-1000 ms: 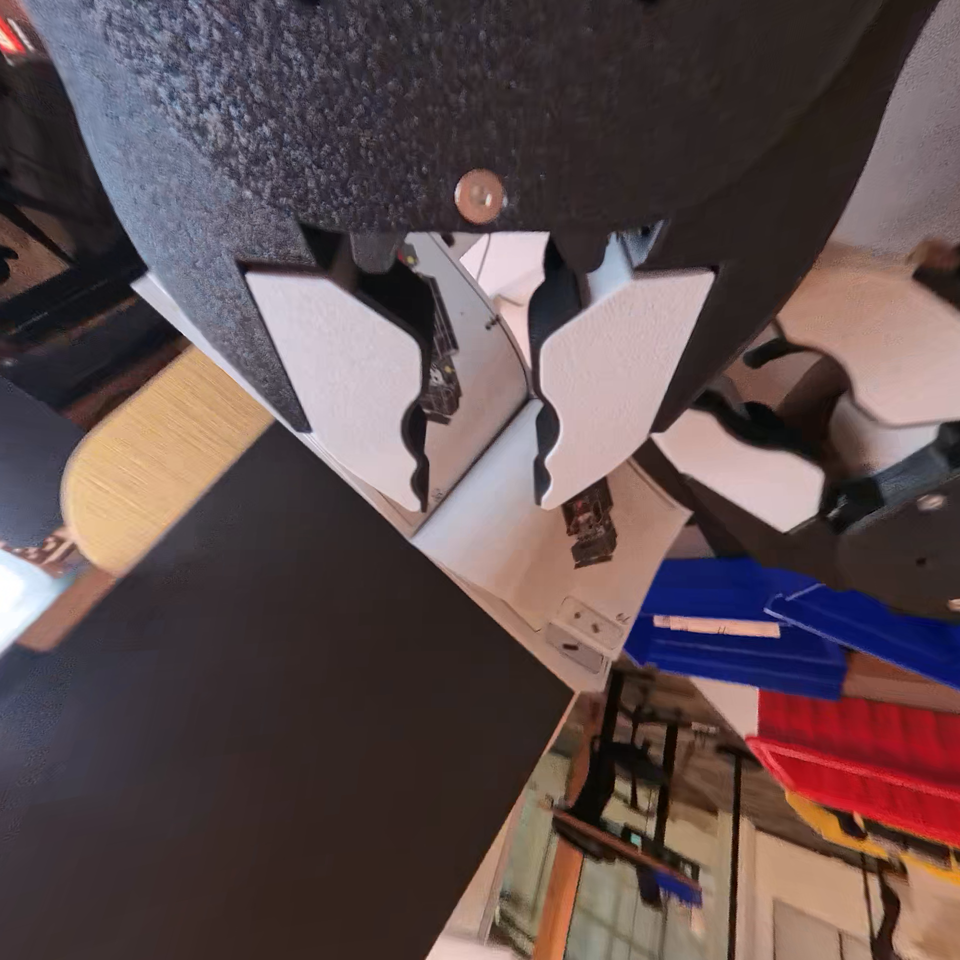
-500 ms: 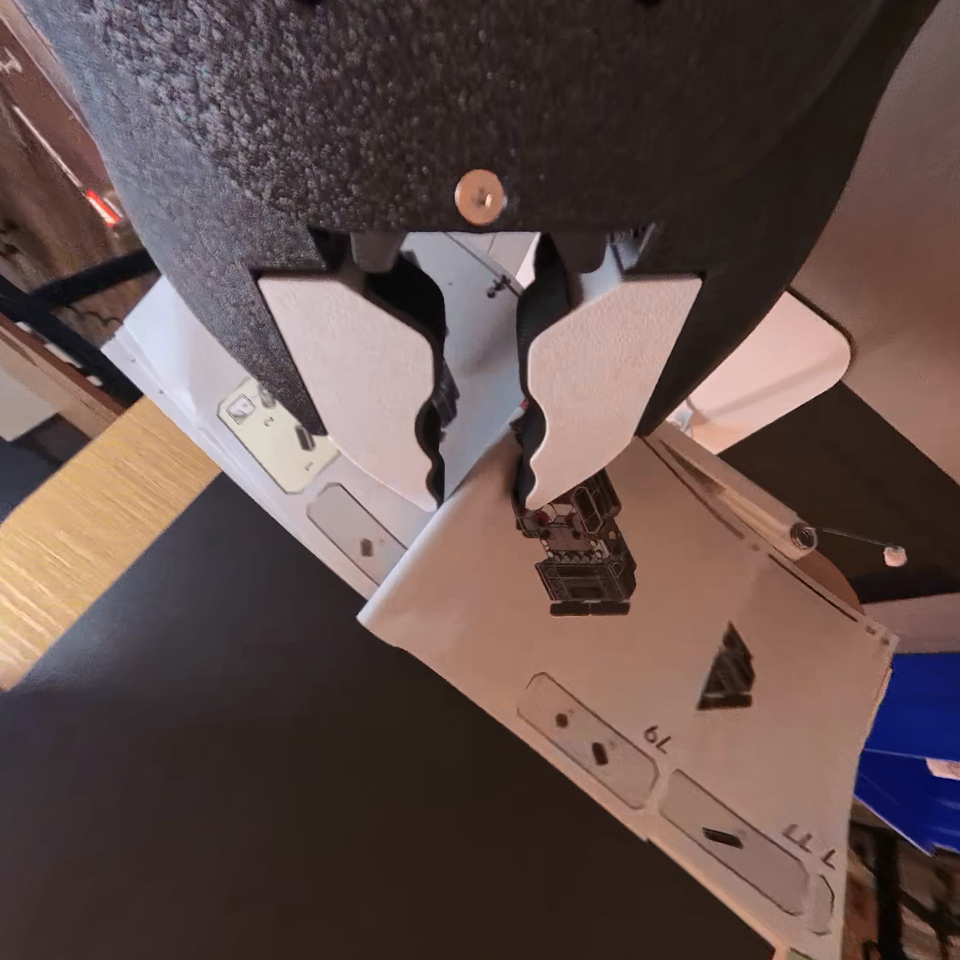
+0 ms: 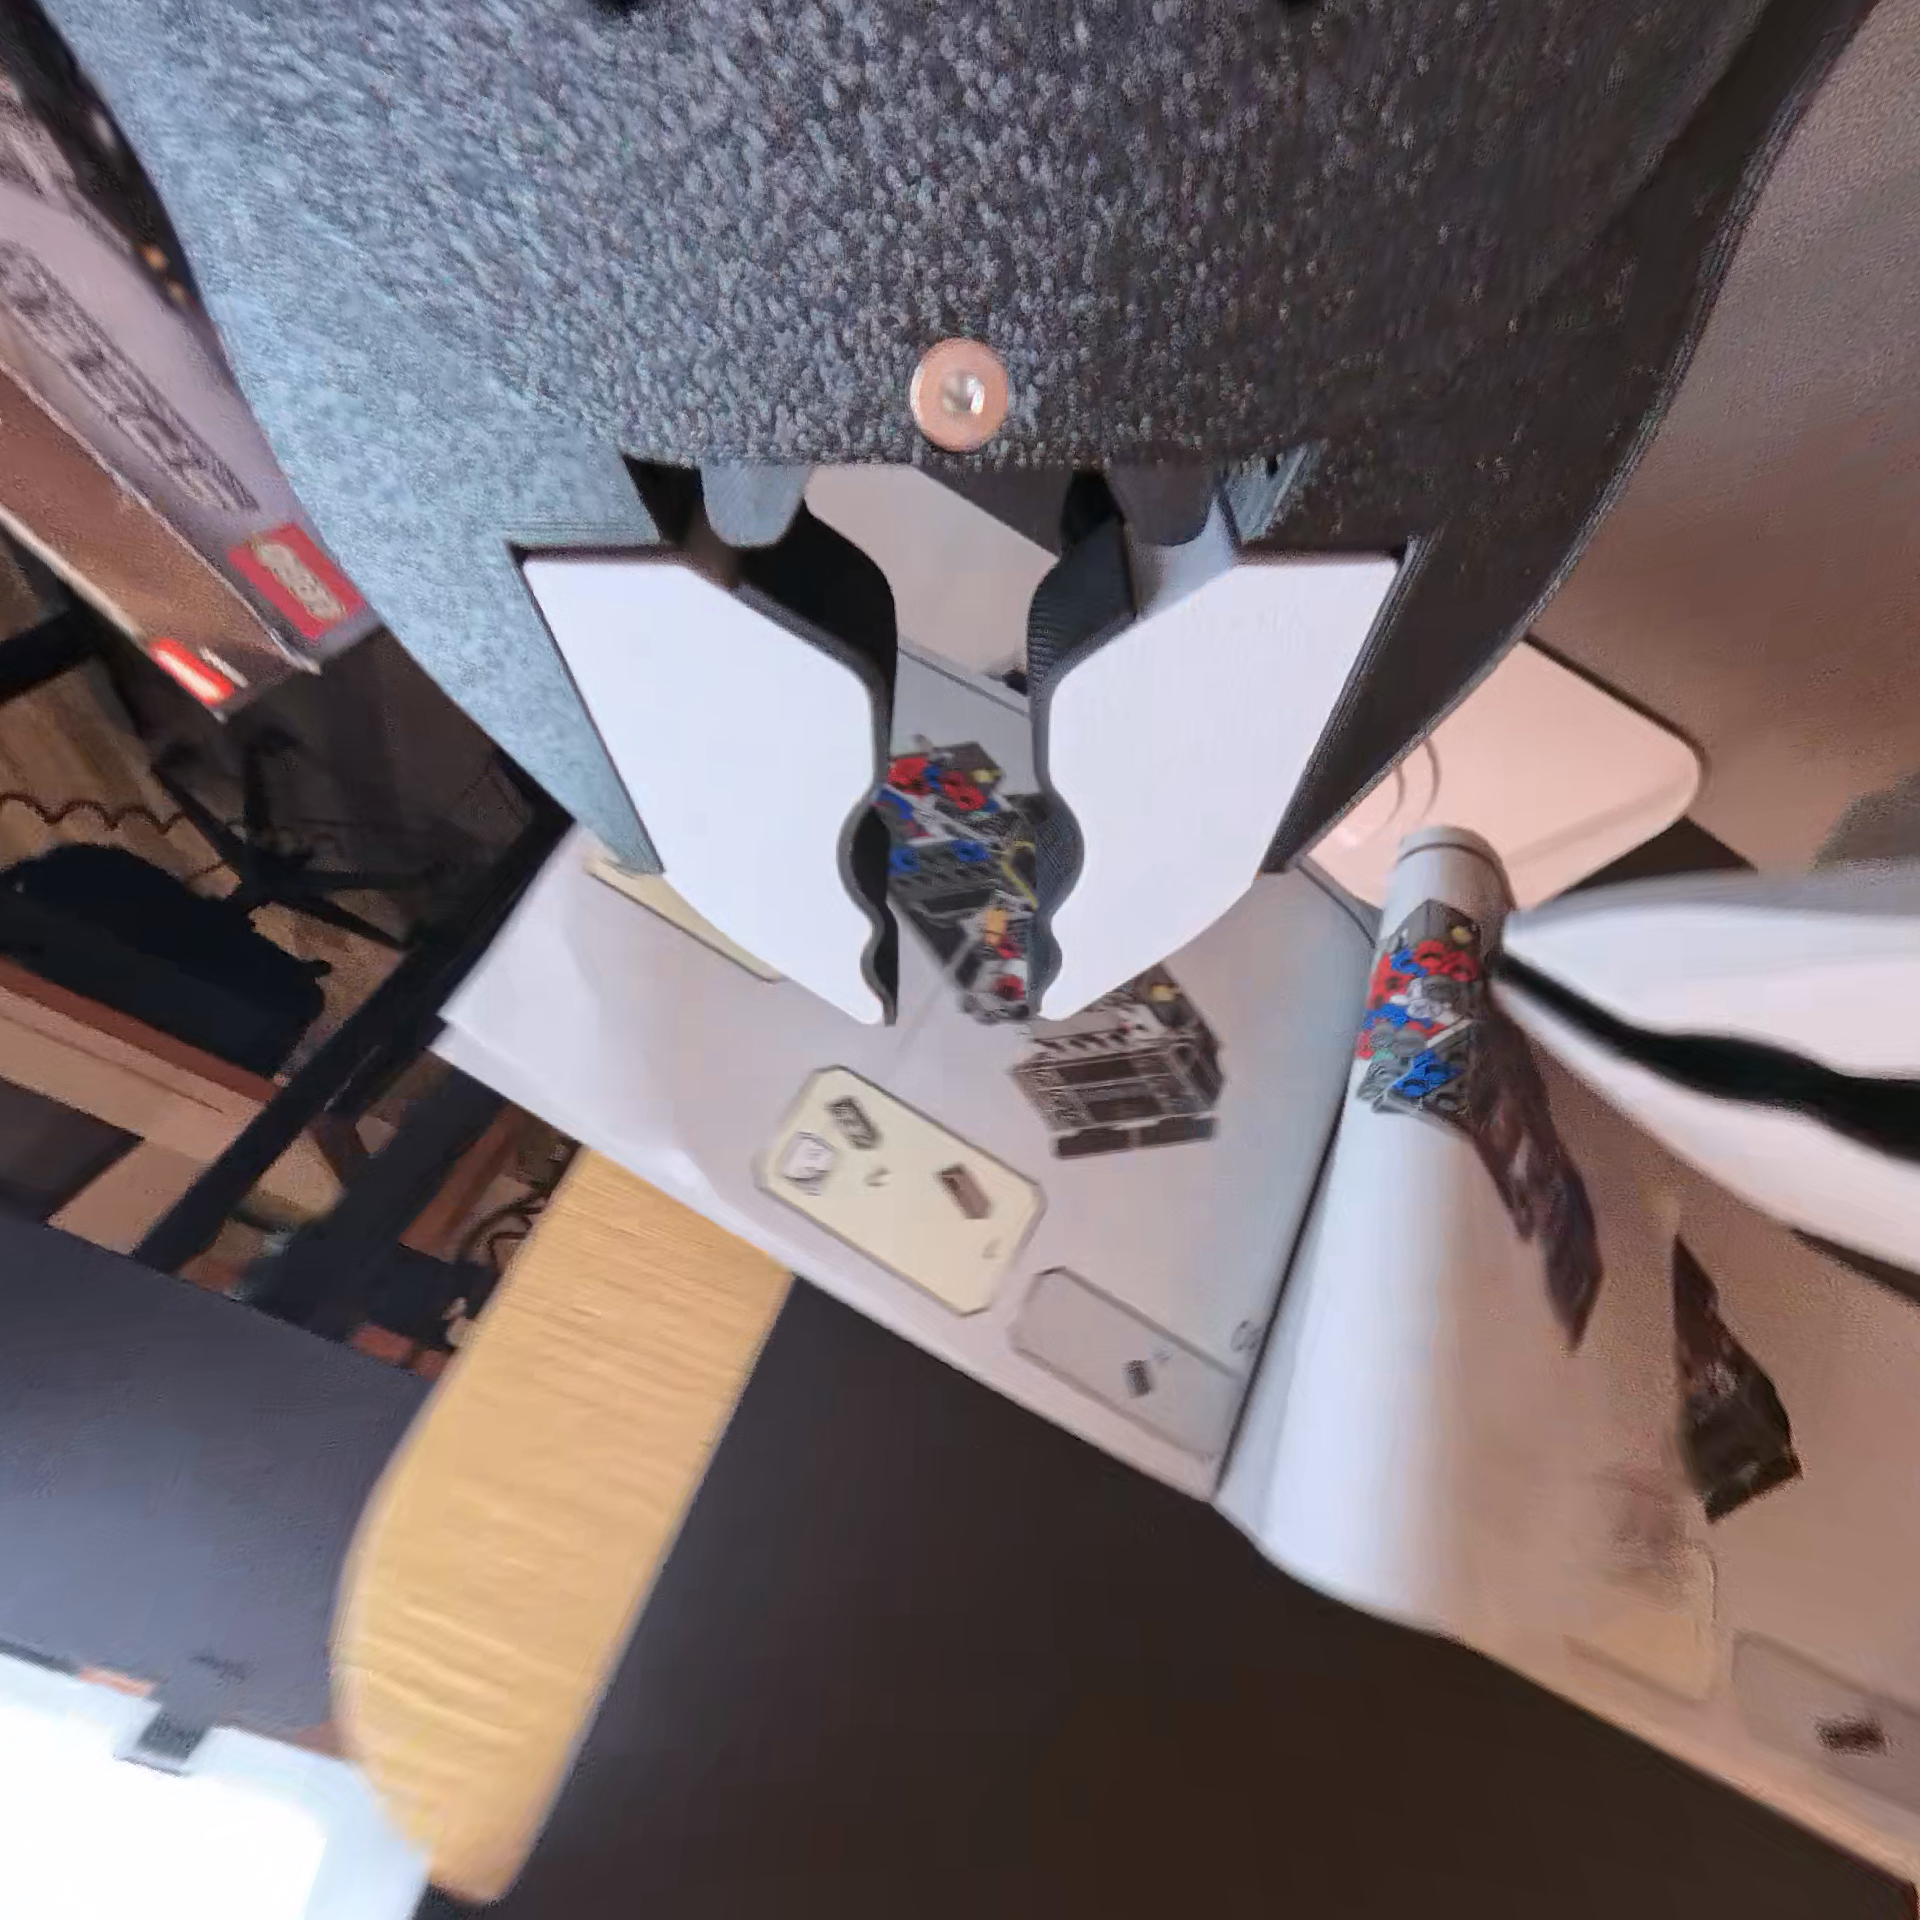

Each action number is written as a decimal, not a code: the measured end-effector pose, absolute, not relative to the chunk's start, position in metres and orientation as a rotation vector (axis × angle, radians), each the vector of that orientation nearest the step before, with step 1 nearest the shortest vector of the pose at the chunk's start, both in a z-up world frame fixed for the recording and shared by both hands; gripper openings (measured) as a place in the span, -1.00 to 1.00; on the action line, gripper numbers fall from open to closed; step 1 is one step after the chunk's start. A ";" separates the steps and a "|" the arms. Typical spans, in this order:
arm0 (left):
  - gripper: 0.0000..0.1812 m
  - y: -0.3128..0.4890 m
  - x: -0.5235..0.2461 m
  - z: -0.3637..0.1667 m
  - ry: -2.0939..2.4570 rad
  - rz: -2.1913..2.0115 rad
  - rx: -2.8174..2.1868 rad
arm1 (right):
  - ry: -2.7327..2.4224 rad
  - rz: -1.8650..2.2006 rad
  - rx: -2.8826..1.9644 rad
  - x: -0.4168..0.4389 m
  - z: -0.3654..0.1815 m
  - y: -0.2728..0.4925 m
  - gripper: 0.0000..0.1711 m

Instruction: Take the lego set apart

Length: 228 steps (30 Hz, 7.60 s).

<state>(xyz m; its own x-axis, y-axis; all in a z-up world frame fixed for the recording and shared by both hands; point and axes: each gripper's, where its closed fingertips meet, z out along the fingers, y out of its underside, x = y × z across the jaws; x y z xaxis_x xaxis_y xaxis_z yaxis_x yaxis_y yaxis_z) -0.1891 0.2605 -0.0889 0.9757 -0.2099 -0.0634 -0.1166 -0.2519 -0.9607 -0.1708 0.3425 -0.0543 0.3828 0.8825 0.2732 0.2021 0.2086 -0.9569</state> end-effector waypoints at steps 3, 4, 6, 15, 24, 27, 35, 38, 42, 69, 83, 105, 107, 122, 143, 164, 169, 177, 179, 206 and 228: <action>-0.92 0.265 -0.157 -0.080 0.314 -0.102 -1.778 | -1.009 0.748 -1.269 -0.141 -0.031 0.337 -0.72; -0.90 0.264 -0.151 -0.077 0.324 -0.089 -1.762 | -1.006 0.789 -1.253 -0.134 -0.025 0.331 -0.71; -0.89 0.262 -0.148 -0.071 0.310 -0.060 -1.731 | -1.061 0.856 -1.229 -0.132 -0.021 0.315 -0.71; -0.83 0.210 -0.215 -0.082 -0.003 0.149 -1.738 | -1.229 0.881 -1.288 -0.216 -0.045 0.259 -0.30; -0.38 0.175 -0.280 -0.089 -0.193 0.120 -1.713 | -1.159 0.703 -1.363 -0.237 -0.064 0.289 -0.97; -0.29 0.190 -0.277 -0.092 -0.172 -0.030 -1.700 | -1.201 0.910 -1.296 -0.233 -0.064 0.285 -0.98; -1.00 0.217 -0.233 -0.089 0.058 -0.225 -1.727 | -1.259 1.251 -1.312 -0.233 -0.069 0.295 -0.99; -1.00 0.216 -0.213 -0.080 0.073 -0.154 -1.700 | -1.240 1.182 -1.332 -0.210 -0.060 0.301 -0.70; -1.00 0.230 -0.174 -0.071 0.180 -0.060 -1.664 | -1.083 1.180 -1.238 -0.144 -0.021 0.284 -0.47; -0.99 0.270 -0.281 -0.082 0.157 0.467 -1.905 | -1.206 0.585 -1.349 -0.186 -0.062 0.377 -1.00; -1.00 0.231 -0.326 -0.077 0.071 0.576 -1.851 | -1.197 0.617 -1.313 -0.190 -0.056 0.369 -0.98; -1.00 0.180 -0.357 -0.058 -0.223 0.453 -1.694 | -0.988 0.633 -1.419 -0.139 -0.056 0.387 -0.83; -1.00 0.172 -0.357 -0.054 -0.270 0.412 -1.657 | -0.839 0.656 -1.327 -0.120 -0.025 0.369 -0.83; -1.00 0.161 -0.363 -0.083 -0.362 0.349 -1.689 | -1.383 0.464 -1.163 -0.254 -0.089 0.275 -0.83; -0.64 0.165 -0.363 -0.098 -0.361 0.263 -1.735 | -1.274 0.566 -1.189 -0.277 -0.072 0.246 -0.27; -0.48 0.195 -0.317 -0.069 -0.065 0.129 -1.776 | -1.286 0.980 -1.177 -0.267 -0.065 0.263 -0.78; -0.51 0.209 -0.306 -0.071 -0.025 0.122 -1.791 | -1.302 1.011 -1.186 -0.265 -0.070 0.262 -0.78; -0.51 0.196 -0.334 -0.045 -0.135 0.253 -1.673 | -1.306 0.972 -1.192 -0.256 -0.072 0.268 -0.79; -0.46 0.201 -0.330 -0.043 -0.096 0.222 -1.687 | -1.302 0.982 -1.200 -0.255 -0.073 0.269 -0.79; -0.93 0.232 -0.148 -0.093 0.266 -0.057 -1.633 | -1.247 0.813 -1.231 -0.172 -0.045 0.256 -1.00; -0.61 0.207 -0.300 -0.101 -0.163 0.256 -1.745 | -0.892 0.378 -1.360 -0.122 -0.026 0.426 -0.71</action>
